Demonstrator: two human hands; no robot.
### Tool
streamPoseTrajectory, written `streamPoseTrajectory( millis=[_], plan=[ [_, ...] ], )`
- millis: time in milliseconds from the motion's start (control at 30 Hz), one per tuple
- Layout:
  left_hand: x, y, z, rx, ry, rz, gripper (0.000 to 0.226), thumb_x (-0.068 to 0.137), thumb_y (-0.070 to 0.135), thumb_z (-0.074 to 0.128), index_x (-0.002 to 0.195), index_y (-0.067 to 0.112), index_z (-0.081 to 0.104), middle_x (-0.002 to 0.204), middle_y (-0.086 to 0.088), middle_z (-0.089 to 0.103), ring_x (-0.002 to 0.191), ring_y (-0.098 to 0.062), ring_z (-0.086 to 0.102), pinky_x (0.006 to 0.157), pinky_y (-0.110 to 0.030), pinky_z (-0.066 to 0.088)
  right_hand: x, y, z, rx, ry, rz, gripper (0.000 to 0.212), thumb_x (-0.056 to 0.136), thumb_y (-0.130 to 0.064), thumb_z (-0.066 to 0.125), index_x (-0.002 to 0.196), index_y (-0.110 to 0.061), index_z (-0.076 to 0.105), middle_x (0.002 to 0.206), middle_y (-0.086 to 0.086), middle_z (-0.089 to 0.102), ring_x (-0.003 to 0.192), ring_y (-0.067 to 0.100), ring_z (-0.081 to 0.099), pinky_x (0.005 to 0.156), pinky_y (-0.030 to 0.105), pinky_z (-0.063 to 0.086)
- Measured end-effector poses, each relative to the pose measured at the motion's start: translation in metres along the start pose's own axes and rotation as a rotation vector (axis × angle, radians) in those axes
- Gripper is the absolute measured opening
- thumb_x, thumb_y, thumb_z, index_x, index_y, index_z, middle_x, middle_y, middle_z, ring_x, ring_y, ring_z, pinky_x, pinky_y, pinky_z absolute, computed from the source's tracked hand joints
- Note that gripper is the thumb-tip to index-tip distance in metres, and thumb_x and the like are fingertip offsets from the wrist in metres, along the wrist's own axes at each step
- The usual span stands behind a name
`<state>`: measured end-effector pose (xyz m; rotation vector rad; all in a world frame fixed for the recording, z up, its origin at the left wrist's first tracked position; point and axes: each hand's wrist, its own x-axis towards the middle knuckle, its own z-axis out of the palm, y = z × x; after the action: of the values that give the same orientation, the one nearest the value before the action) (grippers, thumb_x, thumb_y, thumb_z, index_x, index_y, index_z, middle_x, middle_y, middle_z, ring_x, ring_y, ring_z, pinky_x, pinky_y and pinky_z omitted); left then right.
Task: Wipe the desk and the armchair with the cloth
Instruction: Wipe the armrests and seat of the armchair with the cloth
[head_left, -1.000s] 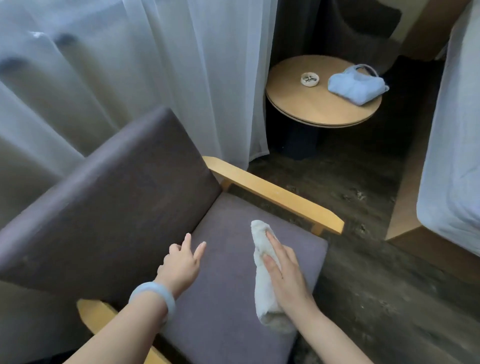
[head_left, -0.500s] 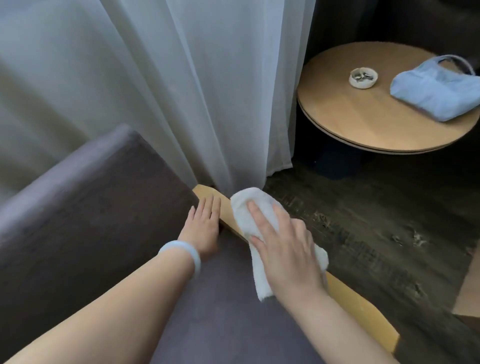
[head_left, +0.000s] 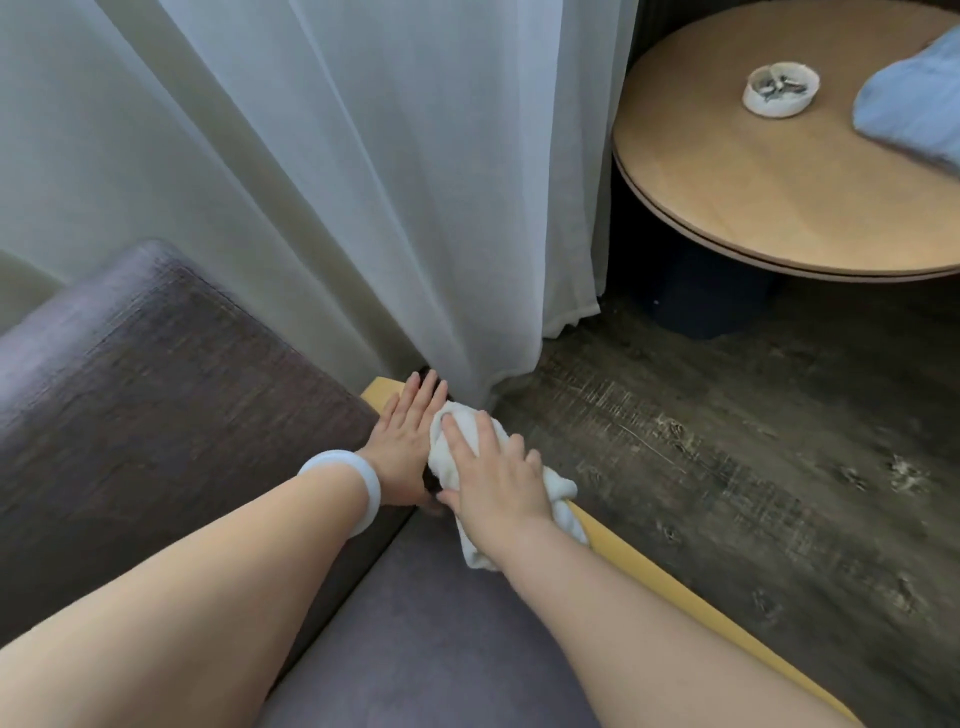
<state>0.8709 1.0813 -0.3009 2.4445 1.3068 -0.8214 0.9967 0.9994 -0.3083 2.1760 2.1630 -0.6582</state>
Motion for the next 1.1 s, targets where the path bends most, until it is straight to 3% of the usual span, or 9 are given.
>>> streamPoseTrajectory(
  millis=[167,300,433,533,633,767,933,1000,1100],
  plan=[
    [-0.001,-0.006,-0.002,-0.103,-0.016,0.05,0.15,0.051,0.091,0.055,0.145,0.015,-0.033,0.15,-0.001,-0.043,0.135,-0.022,-0.043,0.116,-0.042,-0.019,-0.052,0.045,0.003,-0.04,0.069,-0.026,0.088,0.082,-0.06,0.057,0.148,-0.042,0.001,0.152,-0.002,0.023,0.093,0.028,0.047,0.081,0.041,0.041],
    [0.001,-0.003,0.0,-0.158,0.018,0.037,0.15,0.036,0.106,0.02,0.147,0.018,-0.03,0.153,-0.002,-0.038,0.136,-0.019,-0.041,0.115,-0.041,-0.019,-0.094,0.068,0.011,-0.125,0.17,0.086,0.094,0.071,-0.064,0.066,0.148,-0.041,0.018,0.142,0.0,0.046,0.076,0.026,0.051,0.068,0.04,0.045],
    [0.006,-0.002,0.007,-0.215,0.053,-0.012,0.105,0.08,0.084,0.024,0.148,0.02,-0.025,0.155,-0.001,-0.034,0.138,-0.017,-0.038,0.116,-0.04,-0.018,-0.058,0.039,0.012,-0.112,0.137,0.091,0.089,0.082,-0.067,0.05,0.15,-0.037,0.0,0.141,0.004,0.037,0.09,0.028,0.048,0.078,0.042,0.041],
    [0.008,-0.002,0.009,-0.198,0.078,-0.029,0.078,0.097,0.06,0.019,0.149,0.019,-0.022,0.157,-0.001,-0.031,0.139,-0.016,-0.035,0.116,-0.038,-0.019,-0.032,0.021,0.01,-0.078,0.121,0.09,0.087,0.086,-0.063,0.047,0.149,-0.035,-0.005,0.138,0.004,0.035,0.094,0.028,0.046,0.081,0.043,0.039],
    [0.008,0.001,0.006,-0.208,0.068,-0.044,0.078,0.097,0.059,0.02,0.15,0.019,-0.021,0.157,-0.001,-0.031,0.141,-0.017,-0.033,0.117,-0.038,-0.018,-0.051,0.032,0.007,-0.123,0.126,0.078,0.087,0.085,-0.06,0.053,0.15,-0.037,0.001,0.142,0.003,0.035,0.088,0.028,0.047,0.078,0.042,0.041],
    [0.005,0.005,0.001,-0.221,0.043,-0.07,0.081,0.096,0.061,0.024,0.151,0.02,-0.02,0.157,-0.001,-0.031,0.142,-0.018,-0.032,0.117,-0.039,-0.017,-0.132,0.089,0.014,-0.139,0.241,0.125,0.097,0.062,-0.054,0.079,0.146,-0.035,0.033,0.132,0.003,0.054,0.064,0.029,0.046,0.058,0.042,0.043],
    [0.004,0.008,0.001,-0.216,0.044,-0.101,0.082,0.095,0.063,0.023,0.152,0.02,-0.018,0.158,-0.001,-0.029,0.143,-0.018,-0.031,0.118,-0.039,-0.016,-0.15,0.095,0.02,-0.167,0.279,0.2,0.095,0.057,-0.05,0.085,0.141,-0.03,0.044,0.118,0.009,0.062,0.063,0.03,0.047,0.057,0.042,0.042],
    [0.005,0.008,0.002,-0.214,0.047,-0.104,0.081,0.095,0.063,0.023,0.152,0.02,-0.016,0.159,-0.001,-0.027,0.143,-0.018,-0.03,0.118,-0.039,-0.015,-0.123,0.069,0.011,-0.169,0.23,0.253,0.09,0.064,-0.055,0.079,0.142,-0.032,0.041,0.118,0.006,0.06,0.07,0.03,0.05,0.063,0.042,0.043],
    [0.006,0.012,0.004,-0.194,0.082,-0.129,0.08,0.096,0.062,0.023,0.153,0.019,-0.014,0.16,-0.003,-0.024,0.145,-0.019,-0.026,0.119,-0.04,-0.012,-0.083,0.038,0.008,-0.136,0.153,0.217,0.084,0.085,-0.058,0.054,0.15,-0.035,0.007,0.133,0.006,0.043,0.091,0.028,0.047,0.08,0.043,0.039]
  ],
)
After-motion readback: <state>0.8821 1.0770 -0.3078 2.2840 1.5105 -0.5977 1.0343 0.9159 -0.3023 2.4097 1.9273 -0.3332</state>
